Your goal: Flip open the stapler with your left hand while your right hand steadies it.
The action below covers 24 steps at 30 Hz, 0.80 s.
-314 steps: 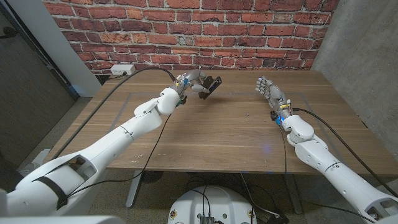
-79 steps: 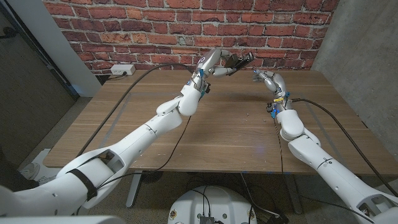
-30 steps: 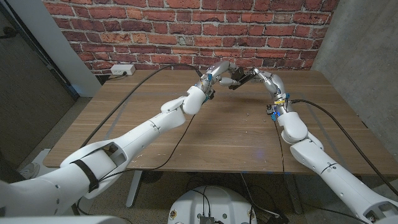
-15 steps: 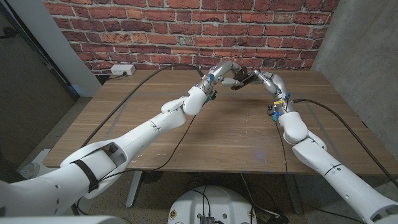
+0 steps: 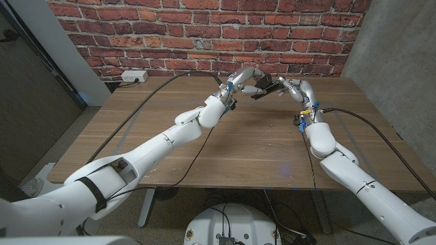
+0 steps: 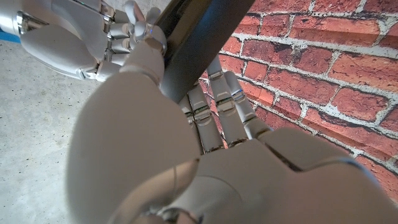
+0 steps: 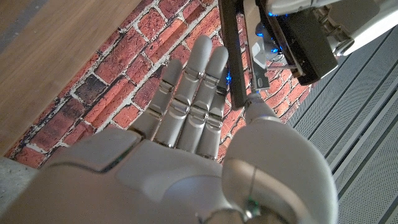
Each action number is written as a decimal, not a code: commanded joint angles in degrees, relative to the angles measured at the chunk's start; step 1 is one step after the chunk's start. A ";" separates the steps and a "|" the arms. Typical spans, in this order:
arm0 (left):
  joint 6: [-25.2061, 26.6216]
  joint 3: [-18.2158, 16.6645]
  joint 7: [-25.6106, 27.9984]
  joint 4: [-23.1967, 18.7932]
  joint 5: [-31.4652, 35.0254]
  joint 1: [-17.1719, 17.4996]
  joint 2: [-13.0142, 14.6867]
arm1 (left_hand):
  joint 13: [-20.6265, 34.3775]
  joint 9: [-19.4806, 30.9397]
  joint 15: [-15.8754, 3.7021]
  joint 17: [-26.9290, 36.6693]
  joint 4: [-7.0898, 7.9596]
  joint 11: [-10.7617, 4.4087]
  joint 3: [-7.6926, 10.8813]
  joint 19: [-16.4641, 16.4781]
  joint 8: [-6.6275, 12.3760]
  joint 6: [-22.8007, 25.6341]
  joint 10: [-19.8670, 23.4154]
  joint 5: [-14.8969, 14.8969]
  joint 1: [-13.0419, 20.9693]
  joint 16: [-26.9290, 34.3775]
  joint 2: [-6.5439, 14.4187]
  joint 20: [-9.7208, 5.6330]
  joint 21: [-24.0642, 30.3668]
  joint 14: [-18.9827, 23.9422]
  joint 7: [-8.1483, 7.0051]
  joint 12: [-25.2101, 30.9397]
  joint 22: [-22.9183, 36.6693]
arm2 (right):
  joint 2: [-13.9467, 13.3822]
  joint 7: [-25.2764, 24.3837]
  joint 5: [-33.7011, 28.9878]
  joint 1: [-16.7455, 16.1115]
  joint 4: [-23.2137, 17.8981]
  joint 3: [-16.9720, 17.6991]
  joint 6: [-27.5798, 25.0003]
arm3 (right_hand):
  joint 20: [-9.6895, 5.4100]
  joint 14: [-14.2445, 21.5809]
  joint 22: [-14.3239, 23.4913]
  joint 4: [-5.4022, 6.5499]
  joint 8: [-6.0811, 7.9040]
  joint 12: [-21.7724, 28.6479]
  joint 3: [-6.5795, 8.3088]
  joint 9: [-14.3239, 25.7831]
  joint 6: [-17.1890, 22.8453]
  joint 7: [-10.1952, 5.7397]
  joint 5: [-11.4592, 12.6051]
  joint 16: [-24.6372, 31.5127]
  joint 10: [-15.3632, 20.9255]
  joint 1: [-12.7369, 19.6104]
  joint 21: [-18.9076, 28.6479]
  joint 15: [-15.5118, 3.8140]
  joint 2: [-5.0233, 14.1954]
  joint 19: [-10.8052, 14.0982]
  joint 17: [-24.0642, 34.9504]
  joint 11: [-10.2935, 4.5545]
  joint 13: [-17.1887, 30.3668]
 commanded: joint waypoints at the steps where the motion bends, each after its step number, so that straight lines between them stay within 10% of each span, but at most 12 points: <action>1: -1.13 -0.92 4.52 -0.54 2.73 1.15 0.08 | 0.05 0.24 -13.09 0.24 2.71 -5.07 3.25 -0.45 0.17 4.68 5.27 0.41 1.11 -0.22 1.52 -0.10 0.52 8.51 -1.16 -0.19 -0.15 | 0.33 -2.84 -1.83 -1.25 -1.42 0.60 -0.31 | -0.88 0.44 0.17 -1.81 1.31 0.91 1.59 3.90 3.75 -1.71 0.31 1.55 1.17 6.16 1.16 -3.10 3.45 0.21 1.97 -0.22 1.38; 12: -4.02 -0.99 23.83 2.81 10.73 2.45 -1.97 | 0.22 0.03 -13.10 0.58 2.74 -5.24 3.32 -0.62 -0.04 5.07 5.41 0.44 0.98 -0.60 1.40 -0.39 0.86 8.38 -1.14 -0.46 -0.62 | 0.73 -1.24 0.76 -1.80 -0.62 1.22 2.13 | -1.27 0.50 0.20 -1.49 2.17 2.11 1.42 5.05 4.31 -0.73 0.28 3.01 2.22 7.94 2.80 -3.17 3.04 0.13 4.20 -0.04 3.40; 24: -8.17 -1.15 28.69 3.35 10.03 2.77 -2.33 | 0.58 0.18 -13.12 1.01 2.85 -5.48 3.42 -0.81 -0.17 5.11 5.40 0.54 0.77 -1.01 1.33 -0.66 1.20 8.33 -1.61 -0.78 -1.19 | 1.70 0.92 4.48 -1.57 0.93 1.56 3.67 | -1.32 0.59 0.12 -1.27 2.60 2.63 1.53 5.82 4.37 -0.52 0.30 3.32 2.30 8.77 3.86 -3.21 2.81 -0.06 5.11 0.07 4.76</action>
